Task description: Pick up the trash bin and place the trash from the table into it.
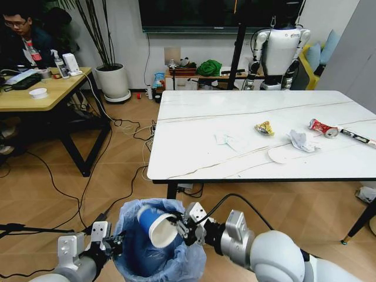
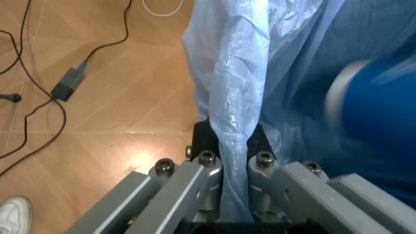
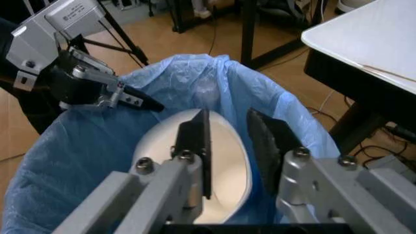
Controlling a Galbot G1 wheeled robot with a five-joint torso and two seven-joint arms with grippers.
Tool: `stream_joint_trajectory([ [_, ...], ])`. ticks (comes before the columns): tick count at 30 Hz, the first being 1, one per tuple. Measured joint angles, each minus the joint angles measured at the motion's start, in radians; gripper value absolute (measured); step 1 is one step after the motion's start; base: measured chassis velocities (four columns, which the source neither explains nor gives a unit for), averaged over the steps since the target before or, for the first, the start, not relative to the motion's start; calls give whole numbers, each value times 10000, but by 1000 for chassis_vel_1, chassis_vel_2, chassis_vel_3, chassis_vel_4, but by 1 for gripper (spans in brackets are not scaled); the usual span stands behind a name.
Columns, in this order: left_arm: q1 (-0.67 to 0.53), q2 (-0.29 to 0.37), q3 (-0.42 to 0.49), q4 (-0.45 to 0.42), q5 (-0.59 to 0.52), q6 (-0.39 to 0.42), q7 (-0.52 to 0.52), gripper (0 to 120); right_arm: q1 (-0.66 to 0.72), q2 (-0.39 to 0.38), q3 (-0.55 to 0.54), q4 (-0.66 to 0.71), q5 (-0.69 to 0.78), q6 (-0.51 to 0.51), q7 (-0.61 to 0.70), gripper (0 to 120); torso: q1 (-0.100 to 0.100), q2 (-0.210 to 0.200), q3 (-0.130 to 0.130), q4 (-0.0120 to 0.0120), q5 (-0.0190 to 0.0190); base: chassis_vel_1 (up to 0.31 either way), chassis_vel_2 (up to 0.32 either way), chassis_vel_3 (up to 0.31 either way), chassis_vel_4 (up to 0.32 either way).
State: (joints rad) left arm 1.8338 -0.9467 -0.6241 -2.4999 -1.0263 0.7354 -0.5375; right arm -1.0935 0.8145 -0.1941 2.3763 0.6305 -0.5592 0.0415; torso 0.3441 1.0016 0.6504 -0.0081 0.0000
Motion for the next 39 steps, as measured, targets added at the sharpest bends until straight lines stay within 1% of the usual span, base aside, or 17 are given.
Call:
stream_joint_trajectory([
  [1, 6, -1, 3, -1, 3, 0, 1, 0, -23, 5, -33, 7, -88, -10, 2, 25, 0, 0, 0, 0, 0, 0, 0, 0, 0],
  [3, 21, -6, 10, 0, 14, 0, 3, 0, -58, 8, -74, 19, -224, -29, 3, 28, 0, 0, 0, 0, 1, 0, 0, 0, 0],
  [5, 65, -32, 24, -1, 50, 0, 7, 0, -150, 5, -108, 85, -433, -85, 3, 41, 1, 0, 0, 1, 0, 0, 0, 0, 0],
  [6, 65, -32, 24, -1, 50, 0, 7, 0, -150, 5, -108, 85, -433, -85, 3, 41, 1, 0, 0, 1, 0, 0, 0, 0, 0],
  [8, 107, -82, 27, 0, 97, 0, 29, 0, -319, -58, 191, 212, -507, -106, -10, 53, 1, 0, 0, 0, 1, 0, 0, 0, 0],
  [10, 129, -112, 27, 0, 136, 0, 39, 0, -368, -69, 577, 369, -395, -87, -14, 58, 1, 0, 0, 0, 1, 0, 0, 0, 0],
  [12, 156, -160, 27, 0, 195, 0, 71, 0, -320, -83, 1421, 758, 290, -32, 50, 67, 1, -1, 0, 0, 1, 0, 0, 0, 0],
  [13, 156, -160, 27, 0, 195, 0, 71, 0, -320, -83, 1421, 758, 290, -32, 50, 67, 1, -1, 0, 0, 1, 0, 0, 0, 0],
  [15, 209, -258, 29, -1, 304, 0, 140, 0, 232, -149, 2943, 934, 2112, -17, 552, 78, 1, 0, 0, -1, 0, 0, 0, 0, 0],
  [17, 241, -290, 29, -1, 335, 0, 168, 0, 537, -201, 3426, 686, 2740, -3, 837, 81, 0, 0, 0, 0, 0, 0, 0, 0, 0],
  [20, 315, -344, 25, -1, 402, 0, 219, 0, 1824, -112, 4133, -1055, 4169, 24, 1882, 97, 1, -2, 2, 0, 3, 0, 0, 0, 0],
  [21, 315, -344, 25, -1, 402, 0, 219, 0, 1824, -112, 4133, -1055, 4169, 24, 1882, 97, 1, -2, 2, 0, 3, 0, 0, 0, 0],
  [24, 346, -354, -25, -1, 420, 0, 231, 0, 2823, 136, 3951, -2344, 4522, -3, 2472, 100, 2, -2, 2, -1, 4, 0, 0, 0, 0],
  [27, 398, -377, -127, -2, 425, 0, 244, 0, 4375, 612, 3131, -4515, 5178, -154, 3607, 100, 3, -3, 3, 2, 1, 0, 0, 0, 0],
  [28, 398, -377, -127, -2, 425, 0, 244, 0, 4375, 612, 3131, -4515, 5178, -154, 3607, 100, 3, -3, 3, 2, 1, 0, 0, 0, 0],
  [31, 397, -396, -174, -2, 421, 0, 257, 0, 5418, 1210, 2136, -6344, 5774, -257, 4521, 100, 3, -3, 3, 2, 0, 0, 0, 0, 0],
  [39, 374, -405, -278, -2, 345, 0, 265, 0, 5995, 1872, 1255, -8213, 5259, -502, 4743, 100, 3, -3, 2, 3, 1, 0, 0, 0, 0],
])
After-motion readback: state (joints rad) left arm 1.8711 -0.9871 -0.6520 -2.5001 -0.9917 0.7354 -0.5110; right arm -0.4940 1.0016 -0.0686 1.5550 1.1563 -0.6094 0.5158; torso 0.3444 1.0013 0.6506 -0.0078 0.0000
